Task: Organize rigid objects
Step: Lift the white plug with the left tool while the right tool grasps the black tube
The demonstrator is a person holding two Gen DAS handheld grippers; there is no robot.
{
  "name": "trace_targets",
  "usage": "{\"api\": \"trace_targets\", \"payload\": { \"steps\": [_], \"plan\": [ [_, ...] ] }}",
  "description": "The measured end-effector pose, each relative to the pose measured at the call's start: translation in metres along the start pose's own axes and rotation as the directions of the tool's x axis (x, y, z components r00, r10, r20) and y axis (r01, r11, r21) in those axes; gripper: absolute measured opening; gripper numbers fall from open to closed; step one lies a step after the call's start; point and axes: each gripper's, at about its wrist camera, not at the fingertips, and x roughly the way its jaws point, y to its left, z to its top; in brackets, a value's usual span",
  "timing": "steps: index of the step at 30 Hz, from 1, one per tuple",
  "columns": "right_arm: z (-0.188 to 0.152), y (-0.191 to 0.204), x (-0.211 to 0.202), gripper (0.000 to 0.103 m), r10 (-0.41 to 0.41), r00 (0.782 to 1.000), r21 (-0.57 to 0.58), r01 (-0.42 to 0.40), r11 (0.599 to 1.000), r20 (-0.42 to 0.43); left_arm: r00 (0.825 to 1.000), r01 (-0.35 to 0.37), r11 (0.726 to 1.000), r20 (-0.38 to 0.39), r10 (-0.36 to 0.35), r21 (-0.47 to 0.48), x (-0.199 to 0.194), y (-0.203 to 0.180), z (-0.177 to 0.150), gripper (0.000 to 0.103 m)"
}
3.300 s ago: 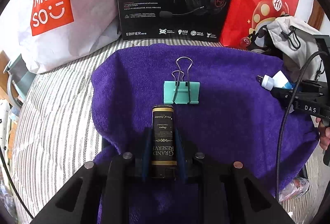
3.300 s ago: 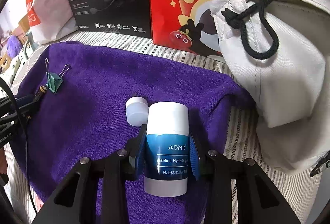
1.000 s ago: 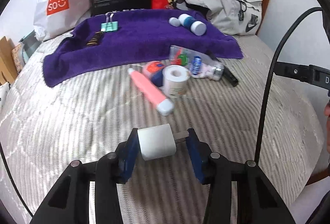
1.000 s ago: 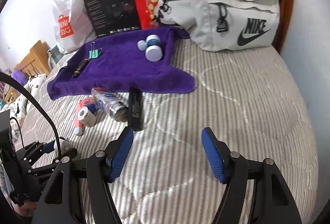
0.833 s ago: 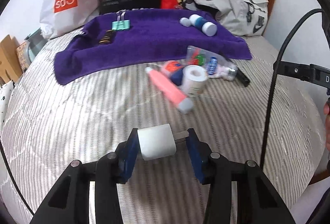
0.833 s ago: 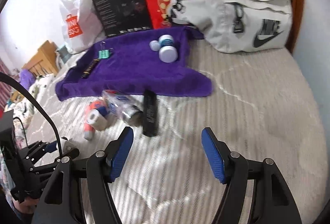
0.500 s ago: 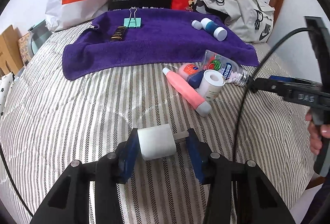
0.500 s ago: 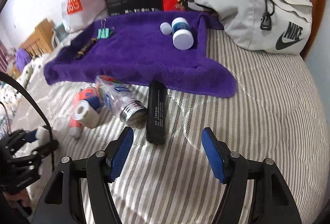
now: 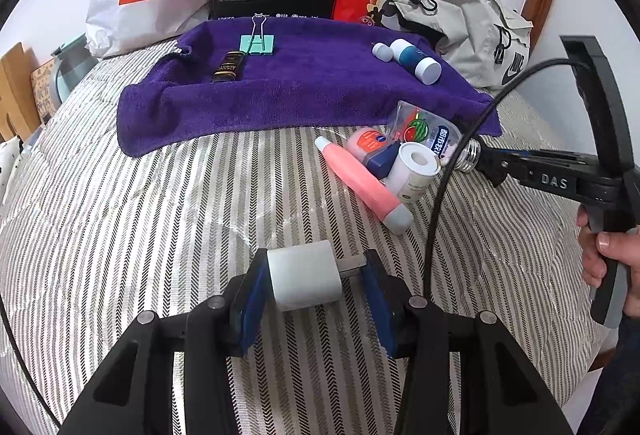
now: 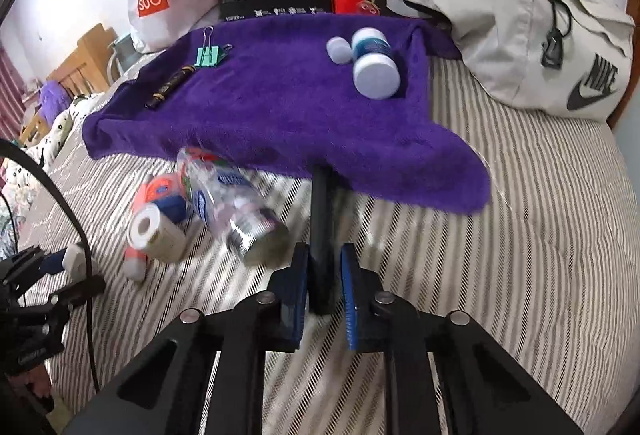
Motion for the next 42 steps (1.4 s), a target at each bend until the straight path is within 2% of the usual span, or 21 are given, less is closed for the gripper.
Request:
{"api": "trace_targets", "payload": {
  "steps": [5, 14, 19, 24, 32, 42],
  "plan": [
    [-0.005, -0.009, -0.003, 0.016, 0.032, 0.999, 0.034, -0.032, 0.999, 0.002, 1.000, -0.004, 1.000, 0.003, 0.003, 0.004, 0.000, -0.001, 0.000, 0.044],
    [0.013, -0.002, 0.012, 0.015, 0.035, 0.999, 0.029, -0.036, 0.999, 0.025, 1.000, 0.004, 1.000, 0.002, -0.004, 0.001, 0.002, 0.001, 0.003, 0.044],
    [0.006, -0.008, 0.004, 0.012, 0.079, 0.996, 0.043, -0.080, 0.996, 0.029, 1.000, 0.021, 1.000, 0.010, -0.021, -0.006, 0.001, 0.004, 0.004, 0.044],
    [-0.004, -0.016, -0.010, 0.012, 0.061, 0.998, 0.032, -0.062, 0.998, 0.030, 1.000, 0.020, 1.000, 0.011, -0.020, -0.004, 0.001, 0.008, 0.009, 0.044],
    [-0.005, -0.020, -0.029, 0.012, 0.055, 0.998, 0.004, -0.055, 0.998, 0.037, 0.999, 0.029, 1.000, 0.038, -0.029, -0.010, -0.005, 0.017, 0.031, 0.044],
    [0.021, -0.013, -0.040, 0.012, 0.097, 0.993, -0.021, -0.096, 0.995, 0.065, 0.998, 0.021, 1.000, 0.063, -0.020, -0.008, -0.011, 0.026, 0.069, 0.044]
  ]
}}
